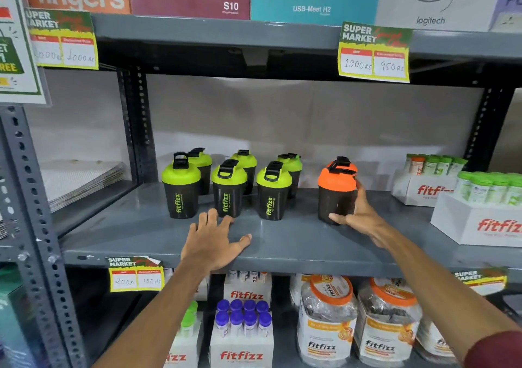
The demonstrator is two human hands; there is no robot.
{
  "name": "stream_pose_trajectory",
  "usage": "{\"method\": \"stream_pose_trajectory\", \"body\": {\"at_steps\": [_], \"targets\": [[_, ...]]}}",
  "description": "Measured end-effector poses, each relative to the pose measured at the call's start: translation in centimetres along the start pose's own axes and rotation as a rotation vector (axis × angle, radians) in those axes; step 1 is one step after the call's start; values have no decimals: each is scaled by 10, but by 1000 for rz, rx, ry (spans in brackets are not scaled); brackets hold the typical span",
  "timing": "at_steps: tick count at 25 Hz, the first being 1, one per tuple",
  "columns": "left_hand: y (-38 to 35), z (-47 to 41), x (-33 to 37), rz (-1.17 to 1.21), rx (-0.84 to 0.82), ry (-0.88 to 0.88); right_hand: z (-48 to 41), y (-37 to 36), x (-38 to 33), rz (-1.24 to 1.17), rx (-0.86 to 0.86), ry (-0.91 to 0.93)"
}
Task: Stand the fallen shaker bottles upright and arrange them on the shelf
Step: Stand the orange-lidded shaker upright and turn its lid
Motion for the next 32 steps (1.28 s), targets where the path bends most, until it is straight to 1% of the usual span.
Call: {"method": "stream_pose_trajectory", "body": {"at_steps": [1,3,5,6,7,8,10,11,13,17,19,22,24,27,32], "targets": [[0,0,-1,-2,3,-1,3,4,-3,22,58,17],[0,-1,-1,-4,13,1,6,18,-15,142,293,83],[0,0,0,-7,21,0,10,28,-42,263,481,223],[0,0,0,-11,23,-1,9,30,-58,345,531,301],[1,1,0,-13,25,1,5,29,-73,458,545,353],[2,2,0,-13,30,4,-2,26,-87,595,514,362],[5,3,0,-8,39,5,-19,14,-105,816,368,313],[6,3,0,-8,39,6,-26,10,-106,861,305,272],[6,3,0,-13,43,6,-31,6,-107,840,269,223],[6,3,0,-27,58,3,-29,7,-111,787,418,194],[6,2,0,-26,61,-4,-28,6,-111,751,456,199],[7,2,0,-25,58,-6,-26,7,-102,638,488,258],[7,3,0,-24,59,-6,-28,11,-97,513,508,238],[7,3,0,-22,60,-7,-37,12,-92,399,484,186],[4,1,-1,-19,44,-14,-38,9,-97,465,385,281]]}}
Point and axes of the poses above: each hand's wrist, its own z-axis away from the middle knuckle, its own y-axis out of the back of the hand, x = y × z, the point moved 6 cm from there along -z, towards the middle knuckle, and after that the axes turned 5 degrees about y, right-handed, at the moved point
